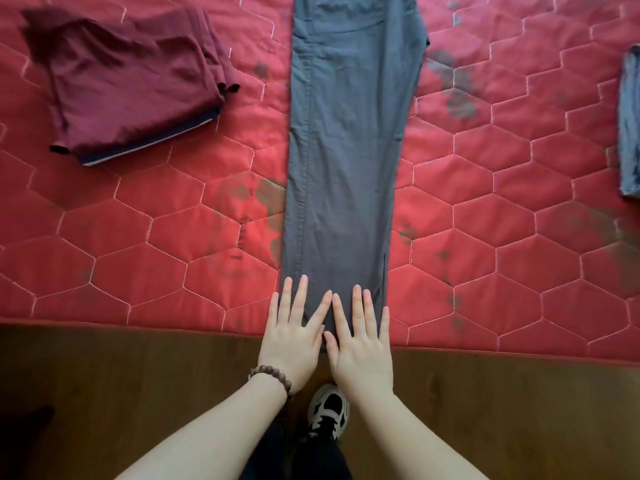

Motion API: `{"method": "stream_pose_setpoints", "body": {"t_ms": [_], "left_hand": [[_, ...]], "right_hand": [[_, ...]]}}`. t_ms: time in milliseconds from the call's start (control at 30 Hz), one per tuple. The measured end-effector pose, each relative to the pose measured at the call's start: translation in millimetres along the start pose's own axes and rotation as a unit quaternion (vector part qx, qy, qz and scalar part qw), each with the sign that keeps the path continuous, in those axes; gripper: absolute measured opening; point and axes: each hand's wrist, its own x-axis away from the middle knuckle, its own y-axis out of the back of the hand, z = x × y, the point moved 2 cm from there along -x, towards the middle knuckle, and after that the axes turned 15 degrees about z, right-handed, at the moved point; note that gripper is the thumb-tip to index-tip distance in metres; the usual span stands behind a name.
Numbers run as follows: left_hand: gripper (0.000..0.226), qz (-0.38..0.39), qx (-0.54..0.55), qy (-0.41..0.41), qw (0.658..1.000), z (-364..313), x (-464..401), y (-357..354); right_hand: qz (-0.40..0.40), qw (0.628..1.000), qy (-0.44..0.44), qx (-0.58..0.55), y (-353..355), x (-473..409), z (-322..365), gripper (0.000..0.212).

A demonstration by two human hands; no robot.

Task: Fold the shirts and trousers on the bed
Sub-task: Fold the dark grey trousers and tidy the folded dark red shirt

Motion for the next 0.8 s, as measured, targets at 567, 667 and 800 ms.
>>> {"method": "stream_pose_setpoints", "body": {"t_ms": [567, 667, 800], "left_hand": [[0.017, -0.033, 0.478, 0.218, 0.851, 5, 32, 50], [0.014, -0.064, 0.502, 0.202, 0.838, 7, 36, 54], [0.005, -0.039, 0.532, 0.163, 0.830, 4, 30, 56]], "right_hand": [[0.015, 0.874, -0.245, -0.419, 49, 14, -25, 0.022], [-0.011, 0.867, -0.211, -0.452, 52, 18, -27, 0.033], [-0.005, 0.839, -0.175, -0.515, 53, 20, -26, 0.033]]}}
